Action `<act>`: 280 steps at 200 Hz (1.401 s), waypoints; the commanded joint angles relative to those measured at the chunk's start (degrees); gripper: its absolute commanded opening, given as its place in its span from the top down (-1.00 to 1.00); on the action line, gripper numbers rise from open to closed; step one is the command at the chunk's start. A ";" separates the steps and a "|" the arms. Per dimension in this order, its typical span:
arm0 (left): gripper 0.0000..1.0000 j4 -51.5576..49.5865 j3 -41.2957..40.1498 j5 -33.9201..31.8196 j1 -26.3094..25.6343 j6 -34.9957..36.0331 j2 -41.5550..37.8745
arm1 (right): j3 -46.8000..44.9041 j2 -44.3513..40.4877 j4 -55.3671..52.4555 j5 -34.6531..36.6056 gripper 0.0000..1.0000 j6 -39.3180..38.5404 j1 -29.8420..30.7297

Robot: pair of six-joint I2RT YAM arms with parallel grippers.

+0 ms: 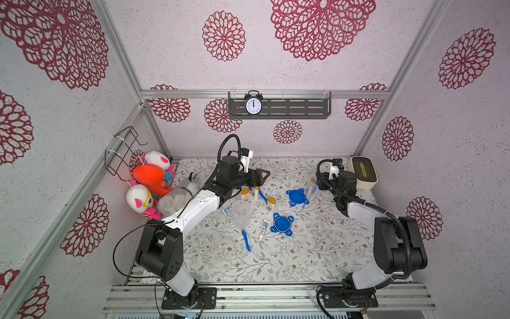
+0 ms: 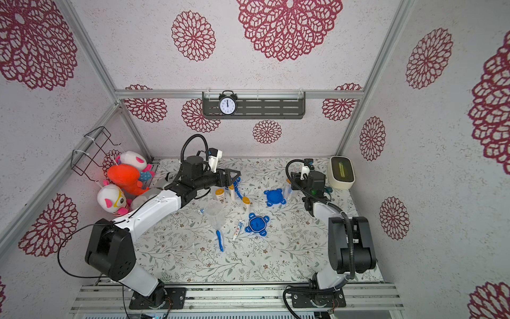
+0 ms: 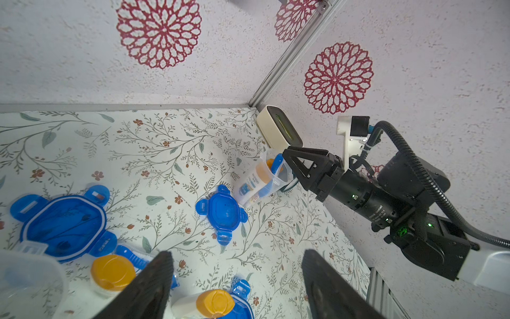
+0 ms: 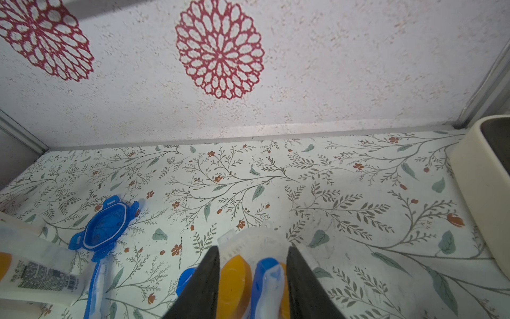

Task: Pack away toiletry kits
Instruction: Place the toiletry item into the container, then adjust the toiletry item in the container.

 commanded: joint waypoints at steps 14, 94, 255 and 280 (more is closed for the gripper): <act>-0.55 -0.46 0.43 -0.91 0.45 2.89 -1.10 | 1.15 -8.69 -9.21 3.51 0.17 3.08 -0.34; -0.55 -0.04 -0.91 -1.72 0.45 3.95 -2.60 | 16.46 -5.59 -39.34 0.48 0.17 6.84 -1.85; -0.53 2.61 -3.25 -1.77 0.33 4.36 -2.46 | 24.60 6.23 -43.73 -2.99 0.74 5.79 -2.59; -0.53 2.61 -3.74 -2.19 0.34 4.01 -2.76 | 23.11 5.50 -43.83 -2.60 0.74 5.49 -2.52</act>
